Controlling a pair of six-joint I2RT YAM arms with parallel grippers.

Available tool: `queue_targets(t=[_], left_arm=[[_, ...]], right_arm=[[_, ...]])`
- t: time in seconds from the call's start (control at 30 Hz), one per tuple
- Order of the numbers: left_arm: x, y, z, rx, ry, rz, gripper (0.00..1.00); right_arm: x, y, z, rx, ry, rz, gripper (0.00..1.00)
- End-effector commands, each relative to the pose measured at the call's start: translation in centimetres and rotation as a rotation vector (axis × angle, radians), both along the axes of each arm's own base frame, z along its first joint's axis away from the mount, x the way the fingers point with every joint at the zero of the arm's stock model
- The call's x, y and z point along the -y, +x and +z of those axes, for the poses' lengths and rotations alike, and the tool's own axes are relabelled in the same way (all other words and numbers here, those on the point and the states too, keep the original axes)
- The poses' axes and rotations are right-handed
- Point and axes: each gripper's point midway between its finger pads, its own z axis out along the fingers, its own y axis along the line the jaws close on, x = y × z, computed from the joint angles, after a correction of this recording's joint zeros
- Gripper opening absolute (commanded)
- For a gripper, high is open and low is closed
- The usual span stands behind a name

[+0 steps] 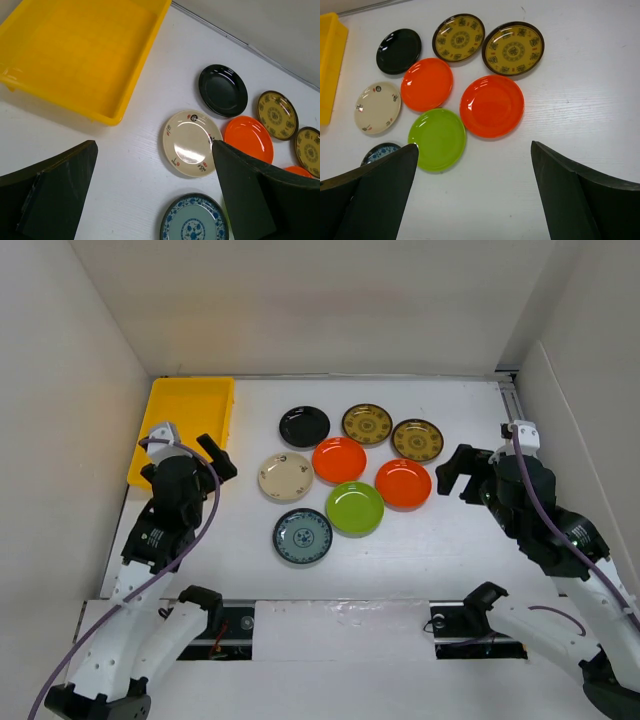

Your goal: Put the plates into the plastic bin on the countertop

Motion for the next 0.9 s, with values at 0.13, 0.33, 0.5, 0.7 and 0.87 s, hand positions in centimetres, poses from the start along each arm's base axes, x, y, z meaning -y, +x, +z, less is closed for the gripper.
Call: queue_targets(t=[0.13, 0.33, 0.5, 0.7, 0.87], left_arm=[[2.7, -0.8, 0.7, -0.014, -0.199, -0.067, 1.00], [9.8, -1.0, -9.4, -0.292, -0.485, -0.262, 1.00], [10.4, -2.7, -16.3, -0.422, -0.573, -0.217, 1.00], [10.5, -4.2, -20.5, -0.496, -0.585, -0.216, 1.00], [10.8, -5.5, -23.6, -0.571, -0.579, -0.234, 0.98]], right_arm=[[-0.2, -0.3, 2.9, 0.088, 0.054, 0.024, 1.00], [-2.4, -0.8, 2.9, 0.087, 0.096, 0.147, 1.00], [-4.1, -1.4, 2.2, 0.063, 0.109, 0.241, 1.00], [-5.1, -1.6, 1.1, 0.056, 0.125, 0.290, 1.00], [-5.7, -1.6, 1.1, 0.053, 0.135, 0.317, 1.00]])
